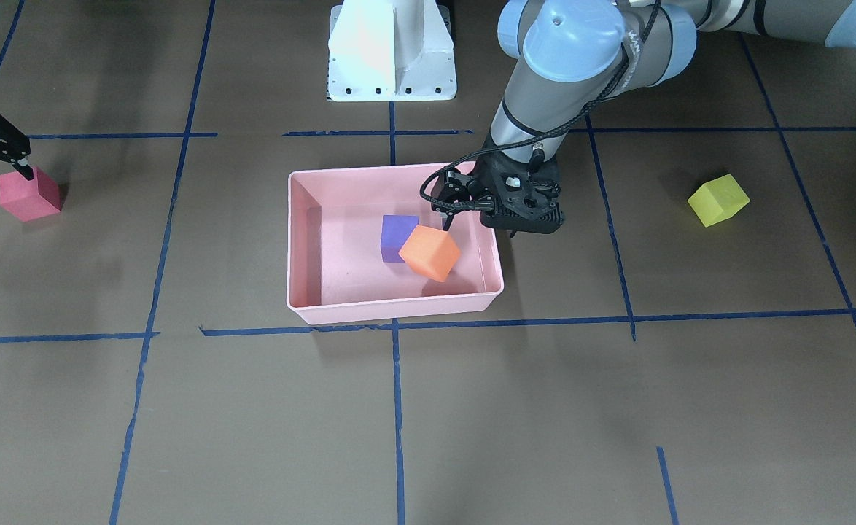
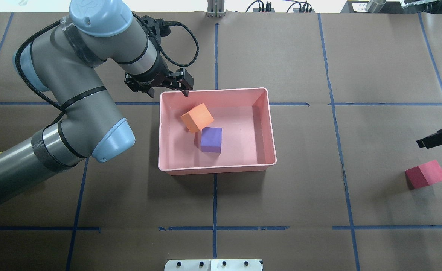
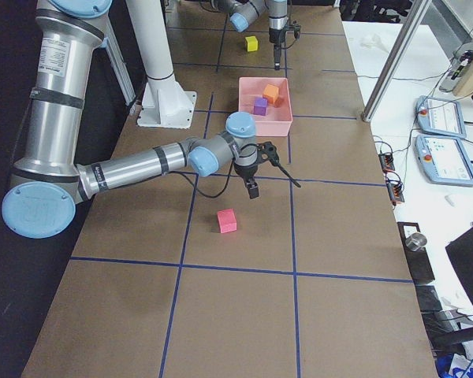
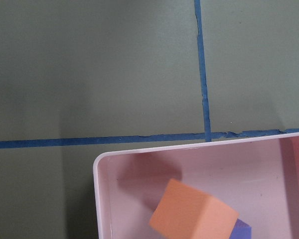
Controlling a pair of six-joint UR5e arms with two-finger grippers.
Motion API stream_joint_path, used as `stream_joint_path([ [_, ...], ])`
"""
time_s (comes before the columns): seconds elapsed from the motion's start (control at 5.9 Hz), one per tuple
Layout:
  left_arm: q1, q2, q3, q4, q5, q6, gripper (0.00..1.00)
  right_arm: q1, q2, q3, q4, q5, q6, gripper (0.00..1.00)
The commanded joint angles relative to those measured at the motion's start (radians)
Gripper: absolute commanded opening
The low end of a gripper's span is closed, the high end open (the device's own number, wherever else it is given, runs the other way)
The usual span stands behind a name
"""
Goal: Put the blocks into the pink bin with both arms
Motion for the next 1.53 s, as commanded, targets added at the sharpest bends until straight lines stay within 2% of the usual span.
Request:
stream_joint_path([
  [0.0,0.001,0.003,-0.005,0.001,0.001,0.0,1.0,-0.106,-0.036,-0.049,0.124,-0.068,0.147,1.0],
  [0.85,0.006,0.005,-0.01,0.001,0.004,0.0,1.0,-0.19,-0.065,-0.172,0.137,-0.119,0.078,1.0],
  [1.02,0.006,0.007,-0.011,0.001,0.004,0.0,1.0,-0.193,-0.06,-0.175,0.135,-0.122,0.084,0.78],
  [1.19,0.006,0.007,-0.014,0.001,0.004,0.0,1.0,-0.195,-0.053,-0.174,0.132,-0.121,0.084,0.26],
  [1.36,0.006,0.008,-0.014,-0.001,0.002,0.004,1.0,-0.195,-0.045,-0.171,0.134,-0.118,0.087,0.18],
])
